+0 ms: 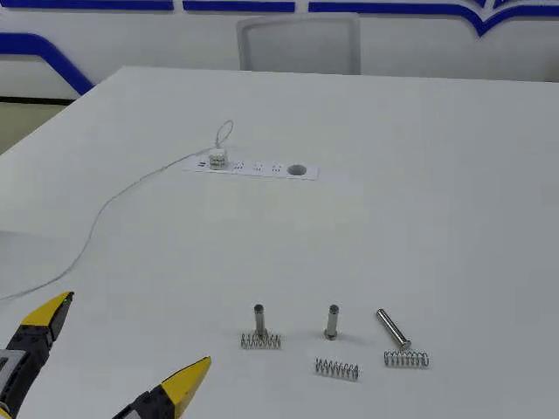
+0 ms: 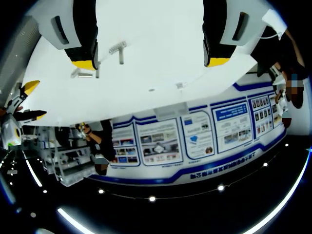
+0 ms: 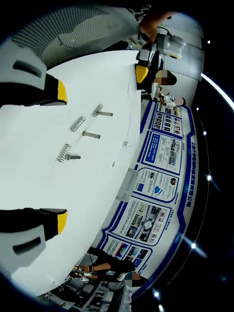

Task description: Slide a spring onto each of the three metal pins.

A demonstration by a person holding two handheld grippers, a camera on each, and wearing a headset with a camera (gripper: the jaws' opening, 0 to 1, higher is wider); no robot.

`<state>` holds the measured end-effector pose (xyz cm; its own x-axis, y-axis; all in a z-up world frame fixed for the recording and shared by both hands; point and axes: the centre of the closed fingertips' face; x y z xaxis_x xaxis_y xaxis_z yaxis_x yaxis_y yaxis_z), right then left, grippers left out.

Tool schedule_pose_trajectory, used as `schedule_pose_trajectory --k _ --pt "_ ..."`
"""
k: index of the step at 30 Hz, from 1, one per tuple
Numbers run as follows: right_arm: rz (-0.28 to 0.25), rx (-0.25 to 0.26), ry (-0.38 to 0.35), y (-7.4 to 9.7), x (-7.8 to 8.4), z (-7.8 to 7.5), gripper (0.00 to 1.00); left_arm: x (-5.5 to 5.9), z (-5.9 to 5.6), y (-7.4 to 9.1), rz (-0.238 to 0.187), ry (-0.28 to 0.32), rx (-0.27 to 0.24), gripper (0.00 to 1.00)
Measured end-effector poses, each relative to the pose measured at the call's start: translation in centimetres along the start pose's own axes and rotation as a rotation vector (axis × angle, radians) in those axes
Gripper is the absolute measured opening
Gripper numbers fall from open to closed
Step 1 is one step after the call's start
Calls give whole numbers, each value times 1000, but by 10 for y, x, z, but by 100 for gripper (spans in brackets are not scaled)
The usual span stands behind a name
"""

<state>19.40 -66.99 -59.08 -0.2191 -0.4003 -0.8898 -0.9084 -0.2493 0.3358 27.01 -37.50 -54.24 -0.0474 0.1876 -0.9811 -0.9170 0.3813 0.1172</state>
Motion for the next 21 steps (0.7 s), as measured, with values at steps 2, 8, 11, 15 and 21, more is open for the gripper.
schedule_pose_trajectory --k 2,8,11,15,21 --pt "10 -10 6 0 1 1 89 1 0 0 5 -9 0 90" --pt "3 -5 -43 -10 -12 -18 87 5 2 0 23 -3 -5 90" --pt "-12 13 -55 -22 -23 -33 84 6 -1 0 31 -19 3 89" --pt "6 11 -33 -35 -24 -42 80 8 -1 0 47 -57 1 89" --pt "55 9 17 -58 -21 -56 67 13 -5 0 75 -80 20 90"
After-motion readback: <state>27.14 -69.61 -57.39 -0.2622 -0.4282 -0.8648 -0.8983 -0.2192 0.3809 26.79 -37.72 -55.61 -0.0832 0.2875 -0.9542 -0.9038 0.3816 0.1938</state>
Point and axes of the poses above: the centre of the closed fingertips' face, and the gripper's own axes: y roughly backward along the fingers, z roughly to its left, x roughly out of its underside, and after that the axes turned 1 degree about -x, right-handed
